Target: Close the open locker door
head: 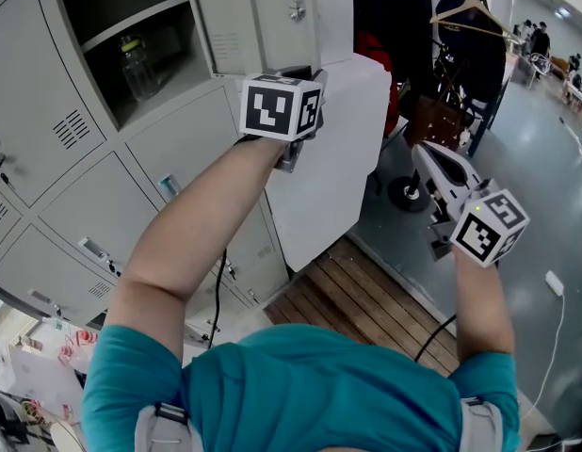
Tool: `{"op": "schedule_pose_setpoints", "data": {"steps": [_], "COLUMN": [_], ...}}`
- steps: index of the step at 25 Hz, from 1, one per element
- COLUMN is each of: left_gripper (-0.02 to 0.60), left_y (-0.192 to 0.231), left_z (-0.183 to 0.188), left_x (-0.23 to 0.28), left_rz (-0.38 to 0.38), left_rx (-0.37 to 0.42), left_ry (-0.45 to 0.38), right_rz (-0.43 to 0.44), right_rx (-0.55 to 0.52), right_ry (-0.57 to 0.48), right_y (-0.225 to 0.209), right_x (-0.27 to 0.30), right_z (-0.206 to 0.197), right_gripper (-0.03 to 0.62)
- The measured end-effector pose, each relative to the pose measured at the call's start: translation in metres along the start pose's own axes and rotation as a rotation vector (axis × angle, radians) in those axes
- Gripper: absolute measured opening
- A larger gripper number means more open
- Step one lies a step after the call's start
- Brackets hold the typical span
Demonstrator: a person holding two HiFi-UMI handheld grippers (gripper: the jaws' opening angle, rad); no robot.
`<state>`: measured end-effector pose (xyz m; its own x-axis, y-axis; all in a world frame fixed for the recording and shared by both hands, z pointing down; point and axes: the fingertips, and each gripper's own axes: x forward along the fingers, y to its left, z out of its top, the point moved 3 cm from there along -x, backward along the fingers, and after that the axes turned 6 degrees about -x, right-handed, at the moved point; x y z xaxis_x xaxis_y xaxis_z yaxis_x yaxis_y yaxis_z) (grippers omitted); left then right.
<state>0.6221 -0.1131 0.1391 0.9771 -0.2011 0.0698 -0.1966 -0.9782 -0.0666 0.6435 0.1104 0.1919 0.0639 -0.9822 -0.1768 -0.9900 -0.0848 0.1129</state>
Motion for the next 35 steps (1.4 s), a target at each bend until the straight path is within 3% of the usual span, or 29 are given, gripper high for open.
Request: {"op": "schedule_pose_setpoints", "data": {"steps": [12, 20, 28, 35], "left_gripper": [0.063, 0.069, 0.078, 0.080], "left_y": [0.002, 0.016, 0.040, 0.058], "left_z": [-0.005, -0.010, -0.014, -0.020], "left_x": [-0.071, -0.126, -0.177, -0.210], "left_rz": [-0.055, -0.049, 0.039, 0.182], "left_rx": [-0.001, 0.008, 0.077, 0.225], "left_ry": [-0.008, -0.027, -0.046, -0.056], "right_rz": [0.095, 0.180, 0.259, 0.312], "right_rx": [-0.002, 0.003, -0.001, -0.013], "right_ry": [-0.016, -0.022, -0.024, -0.033], "right_y": [0.016, 0.031, 0.051, 0.059], "right_x": [0.040, 0.076, 0.112, 0.132], "right_z": [0.004, 0.000, -0.002, -0.003], "right_gripper": [-0.002, -0.002, -0.002, -0.002]}}
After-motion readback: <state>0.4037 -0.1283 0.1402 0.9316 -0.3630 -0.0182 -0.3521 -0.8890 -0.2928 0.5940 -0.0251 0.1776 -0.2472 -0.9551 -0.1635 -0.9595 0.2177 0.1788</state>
